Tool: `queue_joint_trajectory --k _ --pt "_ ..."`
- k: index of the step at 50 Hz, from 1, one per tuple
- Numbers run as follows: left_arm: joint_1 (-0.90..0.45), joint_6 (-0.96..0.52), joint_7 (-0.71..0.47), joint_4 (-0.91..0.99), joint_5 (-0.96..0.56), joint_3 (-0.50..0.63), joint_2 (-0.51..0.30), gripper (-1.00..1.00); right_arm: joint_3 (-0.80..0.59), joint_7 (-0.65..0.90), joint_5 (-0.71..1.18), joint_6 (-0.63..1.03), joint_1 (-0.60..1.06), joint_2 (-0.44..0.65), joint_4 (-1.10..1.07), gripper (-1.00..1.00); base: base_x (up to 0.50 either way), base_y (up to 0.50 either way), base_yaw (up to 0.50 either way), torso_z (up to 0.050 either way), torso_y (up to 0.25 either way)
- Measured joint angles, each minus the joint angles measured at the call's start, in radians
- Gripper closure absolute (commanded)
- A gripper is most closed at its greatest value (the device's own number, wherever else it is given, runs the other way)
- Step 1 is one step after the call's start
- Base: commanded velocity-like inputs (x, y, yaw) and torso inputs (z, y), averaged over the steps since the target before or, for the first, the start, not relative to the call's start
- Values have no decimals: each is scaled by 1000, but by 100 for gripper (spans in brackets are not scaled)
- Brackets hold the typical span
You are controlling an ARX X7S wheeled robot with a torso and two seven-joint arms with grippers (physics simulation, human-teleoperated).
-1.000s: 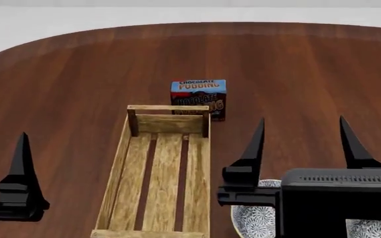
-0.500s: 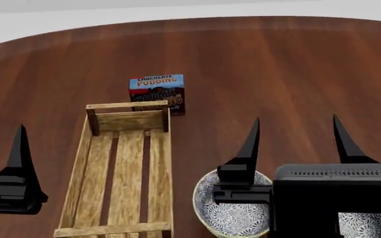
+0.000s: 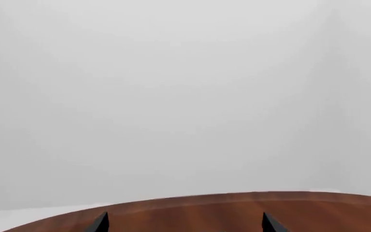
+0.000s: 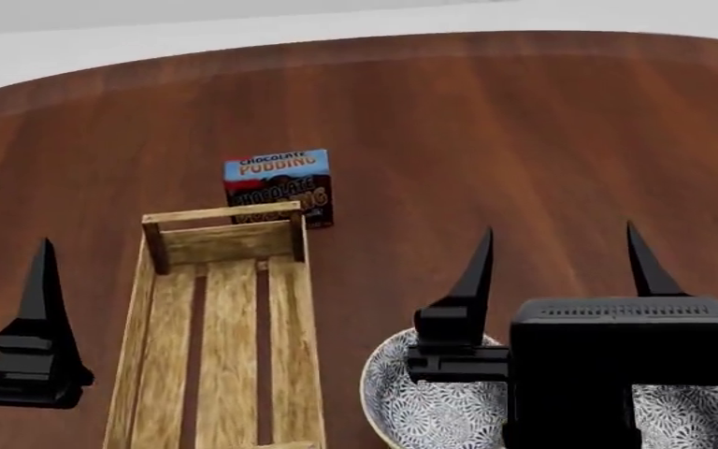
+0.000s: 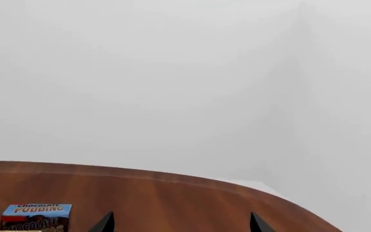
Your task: Stack the left bowl on the right bowl and place them in the tray.
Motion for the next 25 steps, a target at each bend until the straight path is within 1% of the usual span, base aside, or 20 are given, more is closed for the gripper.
queue_joint_trajectory --k 6,16,18,25 --pt "-1 2 -2 -4 0 2 -2 -100 4 2 7 -3 -1 1 1 -100 409 390 0 0 2" --pt "-2 2 -8 -2 -1 3 -6 -100 14 2 25 -19 -6 -1 -1 -100 -5 -4 0 0 0" --pt "0 2 -9 0 -1 3 -7 -100 12 1 26 -23 -7 1 -2 -100 324 -53 0 0 0" --pt "2 2 -13 5 -3 4 -9 -100 12 -2 34 -32 -12 4 -7 -100 493 -80 0 0 0"
